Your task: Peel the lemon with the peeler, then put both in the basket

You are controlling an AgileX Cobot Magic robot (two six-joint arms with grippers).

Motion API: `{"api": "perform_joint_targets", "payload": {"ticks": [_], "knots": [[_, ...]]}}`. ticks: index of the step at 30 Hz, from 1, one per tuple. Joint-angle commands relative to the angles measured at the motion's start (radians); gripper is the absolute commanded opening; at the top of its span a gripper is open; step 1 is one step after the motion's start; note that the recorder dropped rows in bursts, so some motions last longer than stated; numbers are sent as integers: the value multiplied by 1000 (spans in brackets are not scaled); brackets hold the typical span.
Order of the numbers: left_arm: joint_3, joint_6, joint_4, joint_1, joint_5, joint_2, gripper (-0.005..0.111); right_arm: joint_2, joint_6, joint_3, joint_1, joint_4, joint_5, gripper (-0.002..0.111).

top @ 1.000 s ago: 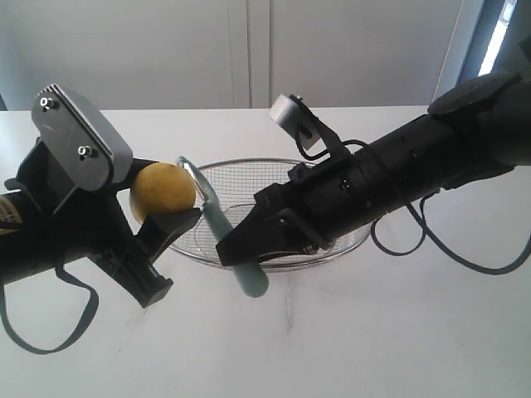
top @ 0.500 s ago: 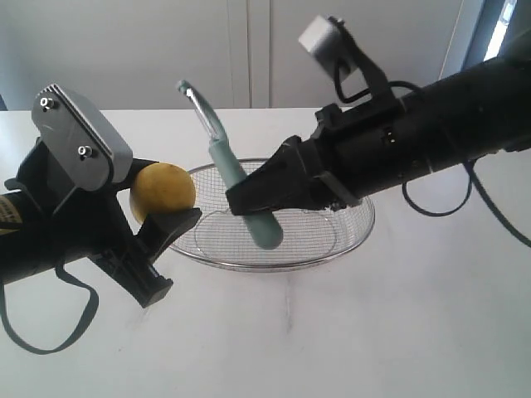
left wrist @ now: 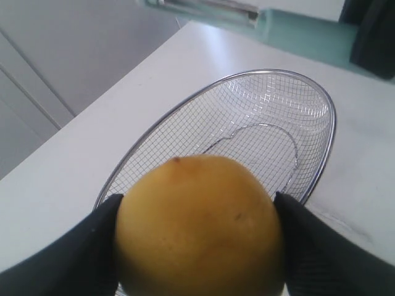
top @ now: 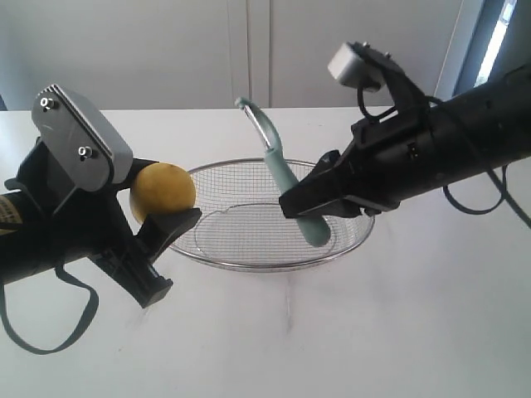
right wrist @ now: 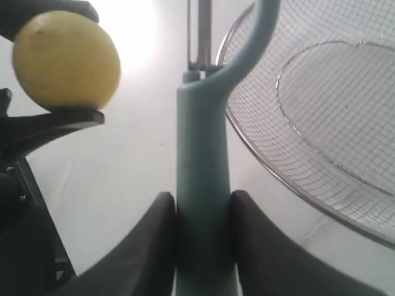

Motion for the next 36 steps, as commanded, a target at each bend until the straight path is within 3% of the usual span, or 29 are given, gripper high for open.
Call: {"api": "perform_joint_targets", "payload": {"ticks": [1,8,21,36], "knots": [[2,2,5,-3,-15,-4,0,65,3,11,-7,47,-8,0],[2,2,5,-3,-15,-4,0,166,1,11,-1,134,69,0],[2,0,5,-3,-15,-4,0,209,-26,11,128,170,92,0],[2,0,5,-3,-11,-4,0,205,-52,-16,130,224,178,0]]}}
